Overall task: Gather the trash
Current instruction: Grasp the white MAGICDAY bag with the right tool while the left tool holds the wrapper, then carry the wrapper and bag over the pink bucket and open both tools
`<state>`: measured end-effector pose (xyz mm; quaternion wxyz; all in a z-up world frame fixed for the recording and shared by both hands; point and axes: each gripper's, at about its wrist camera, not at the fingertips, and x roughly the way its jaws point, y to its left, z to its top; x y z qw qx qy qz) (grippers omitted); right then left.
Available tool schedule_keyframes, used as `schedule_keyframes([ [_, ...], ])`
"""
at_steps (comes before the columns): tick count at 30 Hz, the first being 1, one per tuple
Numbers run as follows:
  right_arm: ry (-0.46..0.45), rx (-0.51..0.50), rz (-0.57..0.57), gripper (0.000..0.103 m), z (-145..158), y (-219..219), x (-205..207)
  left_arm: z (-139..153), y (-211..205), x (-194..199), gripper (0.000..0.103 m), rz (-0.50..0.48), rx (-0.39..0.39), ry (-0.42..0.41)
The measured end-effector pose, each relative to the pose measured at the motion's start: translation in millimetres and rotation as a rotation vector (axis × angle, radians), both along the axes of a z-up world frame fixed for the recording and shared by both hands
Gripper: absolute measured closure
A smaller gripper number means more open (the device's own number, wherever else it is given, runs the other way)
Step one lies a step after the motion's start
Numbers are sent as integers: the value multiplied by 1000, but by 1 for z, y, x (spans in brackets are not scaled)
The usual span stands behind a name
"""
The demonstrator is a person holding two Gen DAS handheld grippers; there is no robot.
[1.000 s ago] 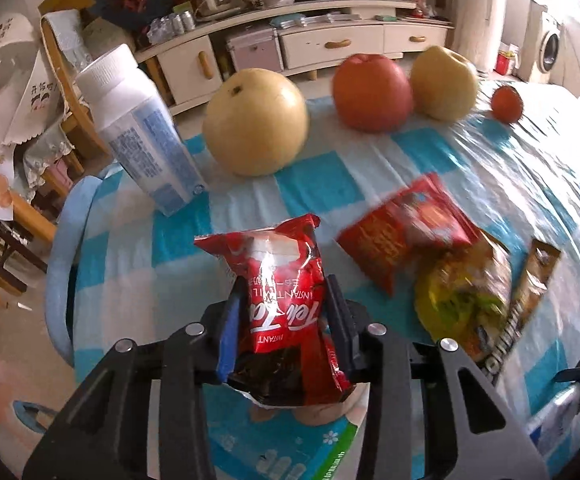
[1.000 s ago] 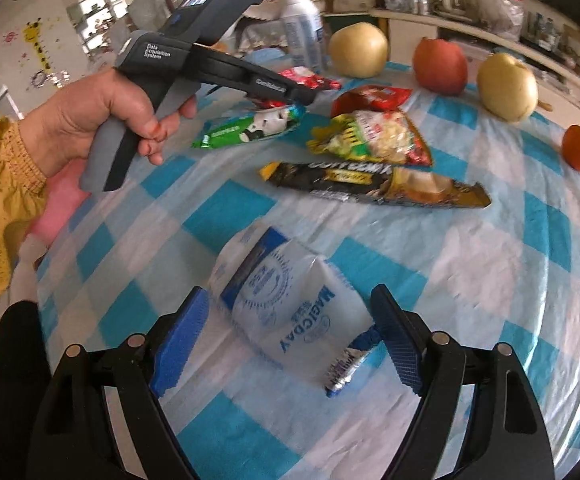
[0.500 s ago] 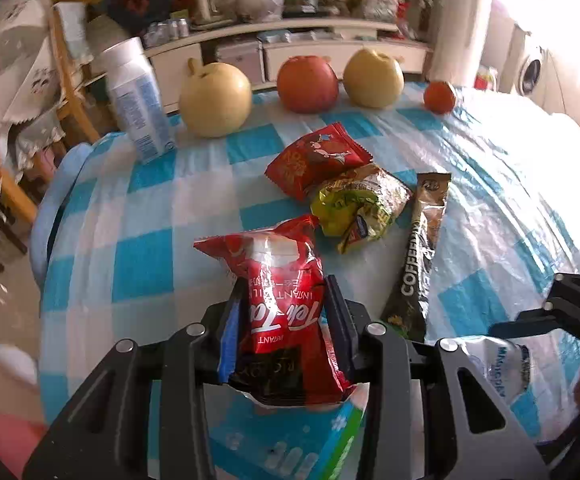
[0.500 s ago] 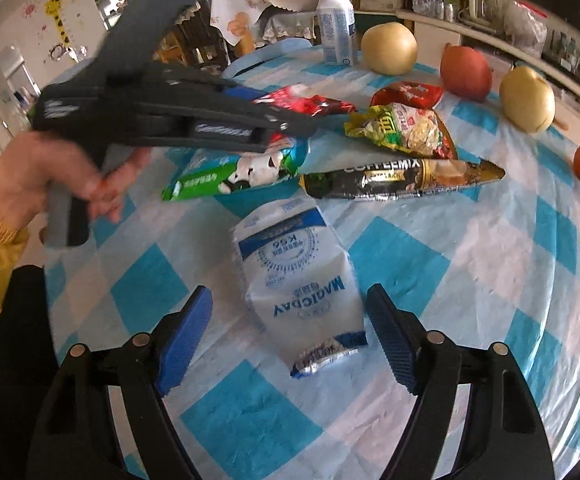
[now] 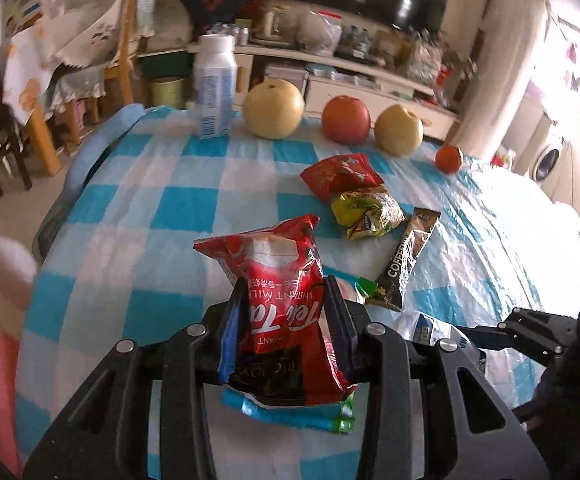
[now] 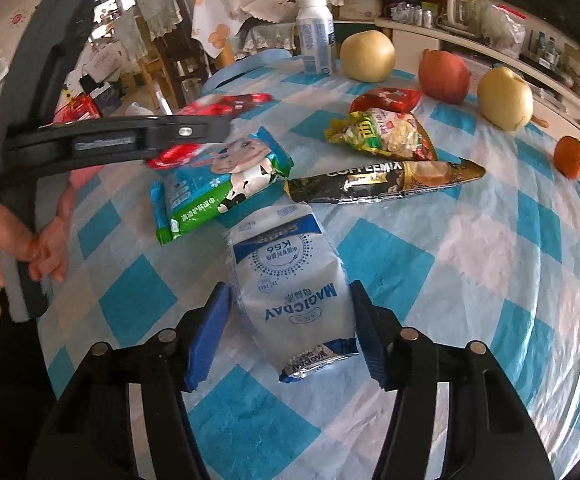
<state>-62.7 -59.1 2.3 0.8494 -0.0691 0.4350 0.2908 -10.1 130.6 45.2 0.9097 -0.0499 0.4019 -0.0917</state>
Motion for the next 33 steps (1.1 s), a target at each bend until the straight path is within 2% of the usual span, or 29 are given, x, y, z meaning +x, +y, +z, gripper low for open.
schedule_keyframes([
  [5,2,18,-33,43,2,-8,-6,2,11,-19,64,38,-39,-7],
  [11,0,70,-65,43,10,-16,-17,6,22,-42,64,52,-51,-14],
  [19,21,193,-120,43,22,-20,-30,17,40,-71,64,61,-54,-39],
  [26,36,293,-126,42,36,1,-46,30,65,-98,64,80,-52,-73],
  [33,45,332,-67,42,51,44,-62,49,101,-127,64,121,-44,-120],
])
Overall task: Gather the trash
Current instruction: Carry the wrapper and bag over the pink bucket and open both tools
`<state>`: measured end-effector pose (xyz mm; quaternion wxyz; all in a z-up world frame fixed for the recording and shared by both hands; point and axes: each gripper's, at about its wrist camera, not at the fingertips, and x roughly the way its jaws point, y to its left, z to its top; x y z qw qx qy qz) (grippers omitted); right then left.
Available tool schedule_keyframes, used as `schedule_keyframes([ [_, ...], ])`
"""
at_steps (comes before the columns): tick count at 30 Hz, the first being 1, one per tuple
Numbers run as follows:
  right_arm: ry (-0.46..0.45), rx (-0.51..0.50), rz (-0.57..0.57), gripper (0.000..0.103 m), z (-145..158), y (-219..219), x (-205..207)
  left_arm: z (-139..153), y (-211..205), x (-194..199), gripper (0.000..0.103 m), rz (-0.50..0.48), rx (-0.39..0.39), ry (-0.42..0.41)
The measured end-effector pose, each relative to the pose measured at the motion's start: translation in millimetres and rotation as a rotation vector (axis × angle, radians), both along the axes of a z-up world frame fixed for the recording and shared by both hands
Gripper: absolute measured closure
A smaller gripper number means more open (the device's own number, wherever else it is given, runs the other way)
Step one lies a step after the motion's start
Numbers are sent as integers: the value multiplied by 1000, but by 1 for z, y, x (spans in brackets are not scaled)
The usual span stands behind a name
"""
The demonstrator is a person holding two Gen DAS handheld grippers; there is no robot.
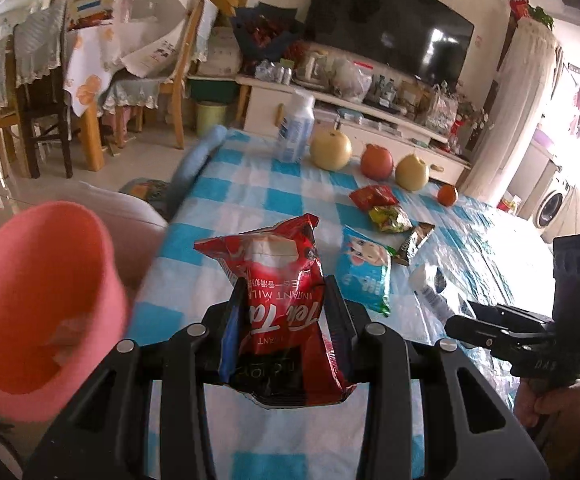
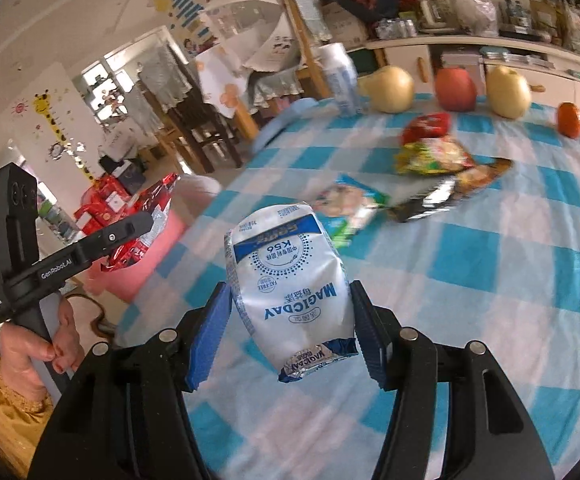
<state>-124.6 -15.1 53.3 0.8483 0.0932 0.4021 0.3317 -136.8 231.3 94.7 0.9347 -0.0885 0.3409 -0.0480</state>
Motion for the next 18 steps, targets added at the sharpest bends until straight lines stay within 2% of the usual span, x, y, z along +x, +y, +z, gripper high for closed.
schedule_keyframes([
  [8,-2,39,115,42,28,86,-16,12,70,-33,63,133,33,-40],
  [14,12,79,186,42,47,159,-8,3,130,-43,64,262,8,-27],
  [18,23,97,216,42,54,199,5,-5,156,-43,63,301,-10,-10],
])
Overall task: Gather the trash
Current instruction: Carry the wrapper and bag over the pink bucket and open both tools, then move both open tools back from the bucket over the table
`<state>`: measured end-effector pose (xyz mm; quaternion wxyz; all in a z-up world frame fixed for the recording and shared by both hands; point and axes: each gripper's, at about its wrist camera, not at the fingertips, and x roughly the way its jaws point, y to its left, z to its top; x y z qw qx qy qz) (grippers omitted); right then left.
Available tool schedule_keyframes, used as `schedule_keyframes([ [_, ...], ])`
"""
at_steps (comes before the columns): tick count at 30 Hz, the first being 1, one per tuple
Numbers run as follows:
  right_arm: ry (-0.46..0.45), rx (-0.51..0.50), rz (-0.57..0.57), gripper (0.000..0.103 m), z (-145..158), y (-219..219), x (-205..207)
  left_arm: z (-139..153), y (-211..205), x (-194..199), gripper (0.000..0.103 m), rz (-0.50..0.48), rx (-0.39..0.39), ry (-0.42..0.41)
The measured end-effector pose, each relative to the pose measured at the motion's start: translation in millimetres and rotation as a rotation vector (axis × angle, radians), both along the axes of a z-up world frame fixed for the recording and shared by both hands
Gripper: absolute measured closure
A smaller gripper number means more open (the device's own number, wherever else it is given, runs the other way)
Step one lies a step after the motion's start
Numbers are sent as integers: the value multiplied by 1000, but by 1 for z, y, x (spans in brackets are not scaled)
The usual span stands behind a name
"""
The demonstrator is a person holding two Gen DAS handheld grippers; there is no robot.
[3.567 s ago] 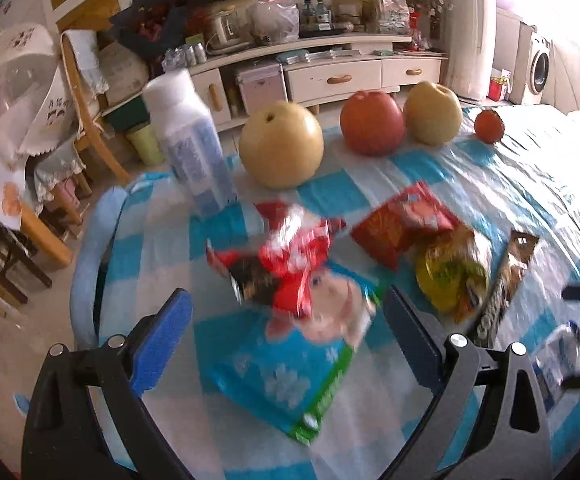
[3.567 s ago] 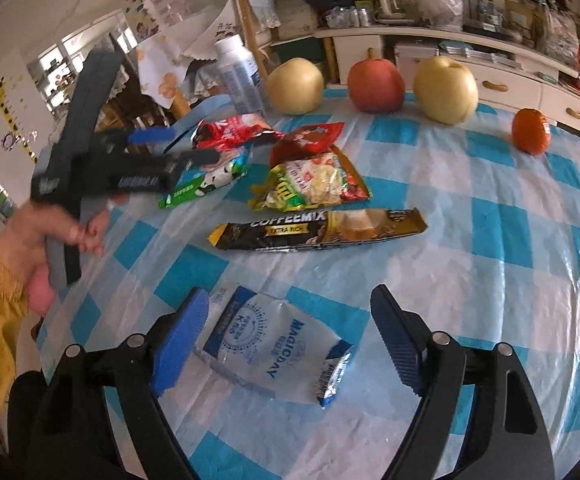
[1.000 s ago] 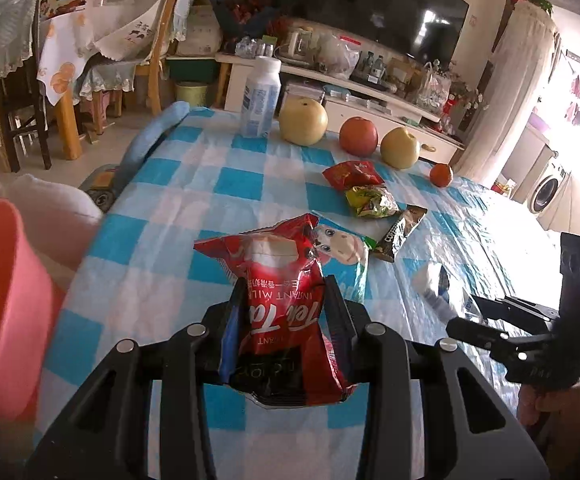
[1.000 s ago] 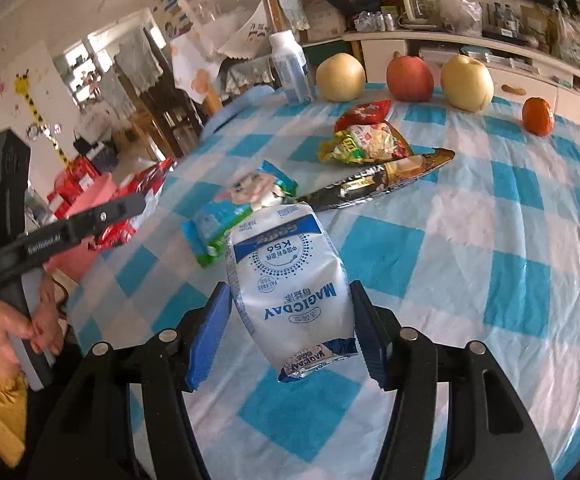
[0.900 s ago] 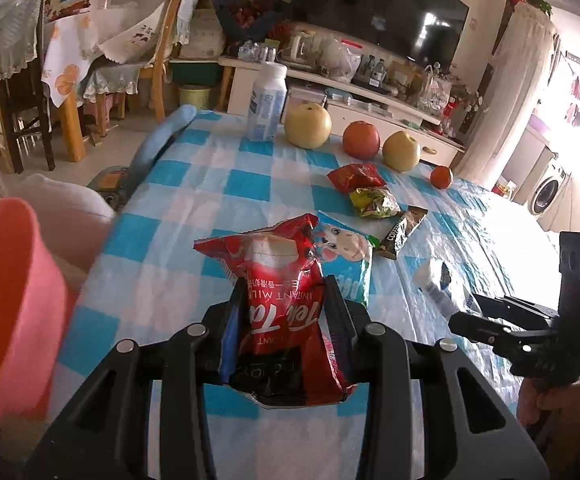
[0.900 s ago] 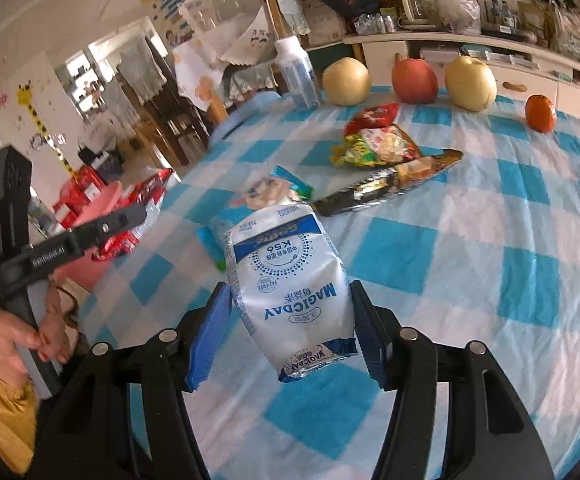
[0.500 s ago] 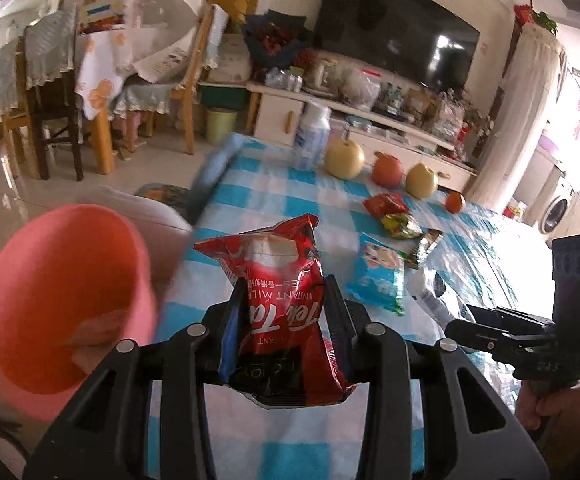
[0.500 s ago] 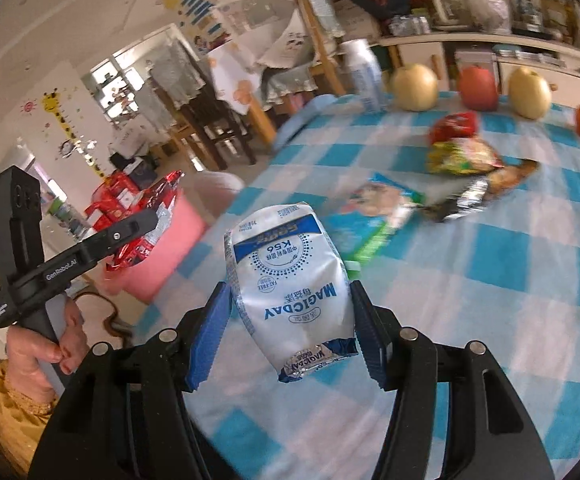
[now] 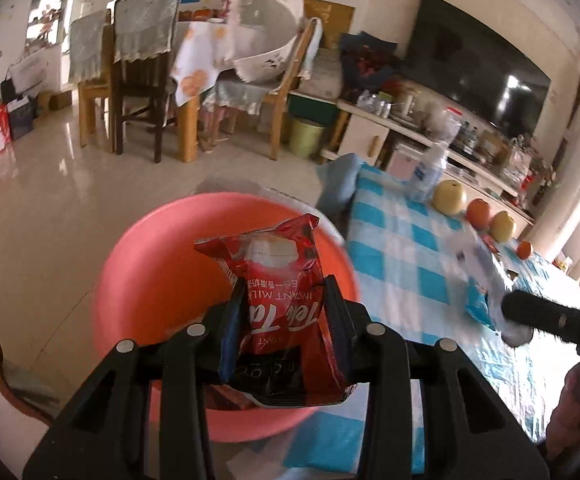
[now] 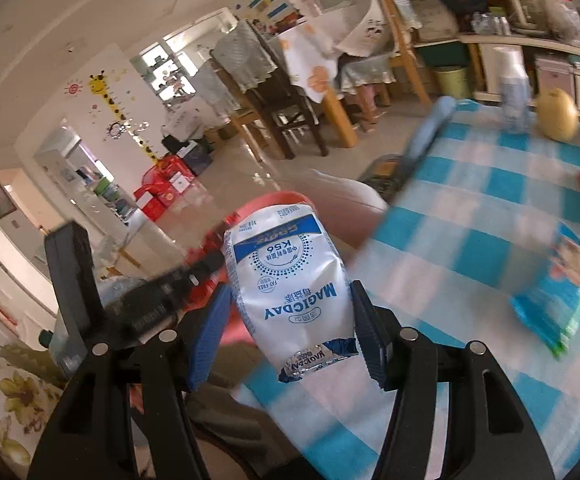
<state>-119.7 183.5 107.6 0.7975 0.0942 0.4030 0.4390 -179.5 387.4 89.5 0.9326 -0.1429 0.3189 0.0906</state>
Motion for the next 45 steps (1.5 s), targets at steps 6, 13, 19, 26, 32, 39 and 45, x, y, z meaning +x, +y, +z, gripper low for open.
schedule_keyframes([
  [6,-2,-21,36,42,1,56,16,-14,23,4,64,29,-16,23],
  [13,30,-20,29,23,-11,88,30,-17,34,9,46,44,29,53],
  [19,-30,-76,-33,19,-16,60,20,-12,34,-8,19,61,94,3],
  [26,-160,-200,-98,18,-20,21,-7,-3,17,-32,15,-11,81,-94],
  [32,-237,-272,-138,13,-26,-9,-30,1,-13,-41,15,-76,73,-111],
  [39,-325,-325,-204,9,-21,-45,-49,11,-51,-44,15,-77,153,-81],
  [45,-332,-315,-295,6,-18,-78,-53,21,-84,-45,15,-96,251,-48],
])
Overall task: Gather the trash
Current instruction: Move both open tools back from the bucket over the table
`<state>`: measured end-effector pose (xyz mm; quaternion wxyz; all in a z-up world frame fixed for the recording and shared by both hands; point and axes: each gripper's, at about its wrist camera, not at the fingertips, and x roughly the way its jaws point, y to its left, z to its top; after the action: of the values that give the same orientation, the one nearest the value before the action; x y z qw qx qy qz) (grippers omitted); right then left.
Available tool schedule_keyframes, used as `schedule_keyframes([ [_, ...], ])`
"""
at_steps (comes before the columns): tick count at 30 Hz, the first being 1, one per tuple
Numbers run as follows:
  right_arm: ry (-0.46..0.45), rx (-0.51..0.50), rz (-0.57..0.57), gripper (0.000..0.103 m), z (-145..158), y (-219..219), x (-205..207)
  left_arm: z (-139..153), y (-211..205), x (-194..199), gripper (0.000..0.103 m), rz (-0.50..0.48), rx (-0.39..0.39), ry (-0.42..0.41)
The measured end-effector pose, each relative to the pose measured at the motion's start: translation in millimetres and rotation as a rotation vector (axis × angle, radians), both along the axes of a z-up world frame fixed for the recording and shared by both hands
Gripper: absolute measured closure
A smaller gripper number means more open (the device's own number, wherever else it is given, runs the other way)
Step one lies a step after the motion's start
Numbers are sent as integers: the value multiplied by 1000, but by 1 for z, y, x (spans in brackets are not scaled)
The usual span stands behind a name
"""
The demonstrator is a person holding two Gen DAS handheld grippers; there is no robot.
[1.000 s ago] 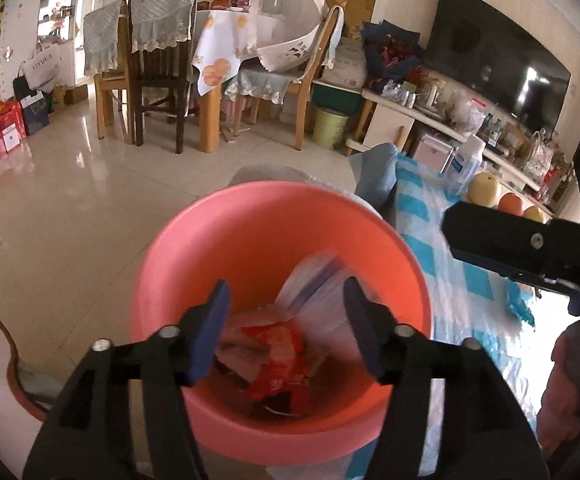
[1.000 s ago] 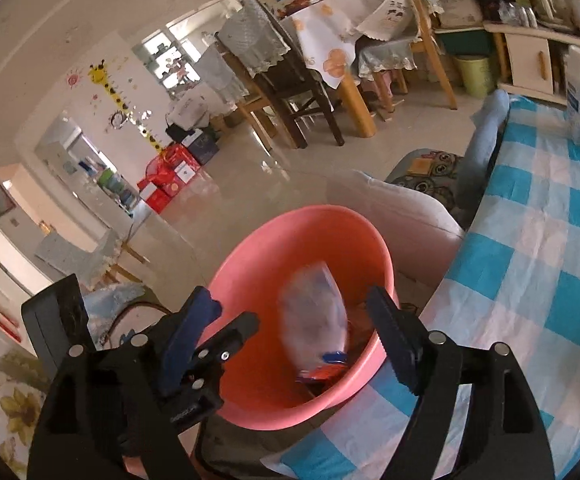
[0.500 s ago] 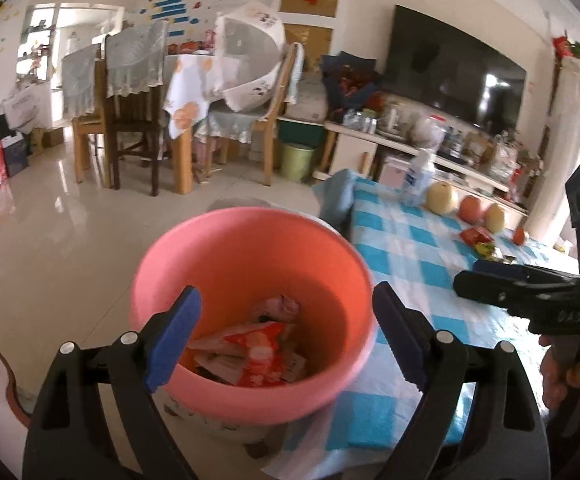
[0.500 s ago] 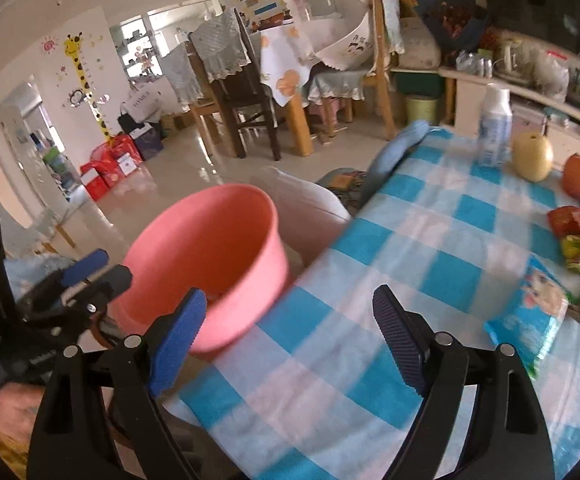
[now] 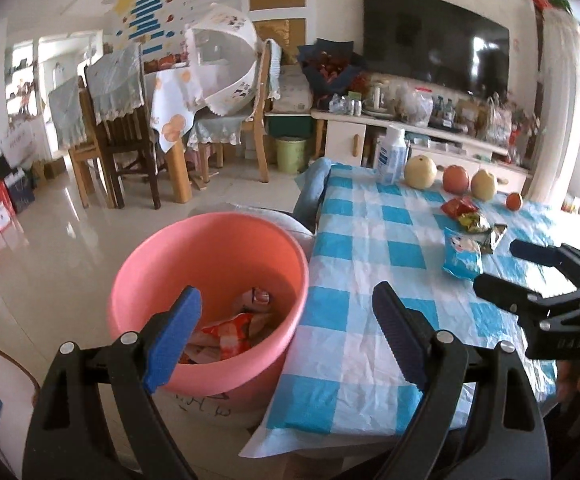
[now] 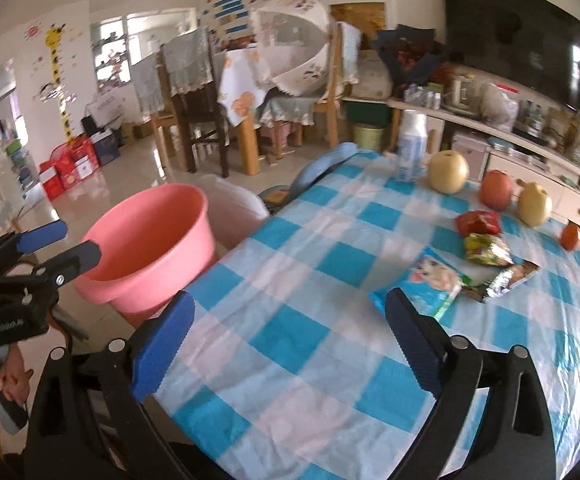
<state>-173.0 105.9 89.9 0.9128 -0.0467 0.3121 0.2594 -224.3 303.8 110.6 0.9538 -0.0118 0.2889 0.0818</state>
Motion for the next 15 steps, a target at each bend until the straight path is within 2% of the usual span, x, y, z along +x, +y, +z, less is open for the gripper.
schedule_keyframes([
  [7,-24,10,-69,5,5,-29,0,7,-34,-2,15,-52,45,9],
  [15,-77,-14,-116,5,9,-55,-2,16,-63,-2,15,-102,42,12],
])
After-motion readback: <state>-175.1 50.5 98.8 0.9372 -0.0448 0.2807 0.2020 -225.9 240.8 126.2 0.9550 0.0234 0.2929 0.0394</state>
